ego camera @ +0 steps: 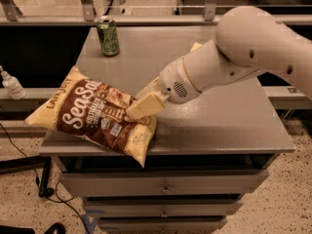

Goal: Pick brown chip bag

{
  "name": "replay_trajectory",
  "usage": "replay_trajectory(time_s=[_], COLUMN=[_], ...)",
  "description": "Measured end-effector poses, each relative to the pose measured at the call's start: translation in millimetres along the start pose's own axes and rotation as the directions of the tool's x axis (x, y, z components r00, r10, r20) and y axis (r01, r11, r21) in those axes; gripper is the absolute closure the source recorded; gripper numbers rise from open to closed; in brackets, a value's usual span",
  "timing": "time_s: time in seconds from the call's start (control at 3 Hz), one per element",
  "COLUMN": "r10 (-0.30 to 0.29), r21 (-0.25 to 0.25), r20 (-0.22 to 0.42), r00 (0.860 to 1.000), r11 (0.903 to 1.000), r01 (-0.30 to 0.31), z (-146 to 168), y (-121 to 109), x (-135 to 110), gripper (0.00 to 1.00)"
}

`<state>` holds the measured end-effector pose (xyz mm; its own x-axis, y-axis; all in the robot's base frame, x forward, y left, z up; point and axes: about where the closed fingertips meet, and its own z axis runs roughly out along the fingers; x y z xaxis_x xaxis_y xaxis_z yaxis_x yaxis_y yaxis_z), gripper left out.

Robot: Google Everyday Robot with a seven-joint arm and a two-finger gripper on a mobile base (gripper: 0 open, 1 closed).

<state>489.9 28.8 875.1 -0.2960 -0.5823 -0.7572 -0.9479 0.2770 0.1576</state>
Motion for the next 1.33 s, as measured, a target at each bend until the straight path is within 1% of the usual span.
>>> replay_trajectory(time_s=[0.33, 0.67, 1.0, 1.33], r10=[-0.008, -0.014, -0.018, 0.000], r21=[0.051, 0.117, 0.171, 0.216], r20=[-0.013, -0.016, 0.006, 0.059], r00=[1.000, 1.000, 1.000, 0.998], r11=[0.9986, 0.9930, 0.9851, 0.9764], r01=[0.008, 0.016, 0.017, -0.012], z=[-23, -58, -101, -147], y=[-18, -42, -60, -66], x=[-8, -20, -43, -69], gripper=[1.00, 1.00, 1.00, 1.00])
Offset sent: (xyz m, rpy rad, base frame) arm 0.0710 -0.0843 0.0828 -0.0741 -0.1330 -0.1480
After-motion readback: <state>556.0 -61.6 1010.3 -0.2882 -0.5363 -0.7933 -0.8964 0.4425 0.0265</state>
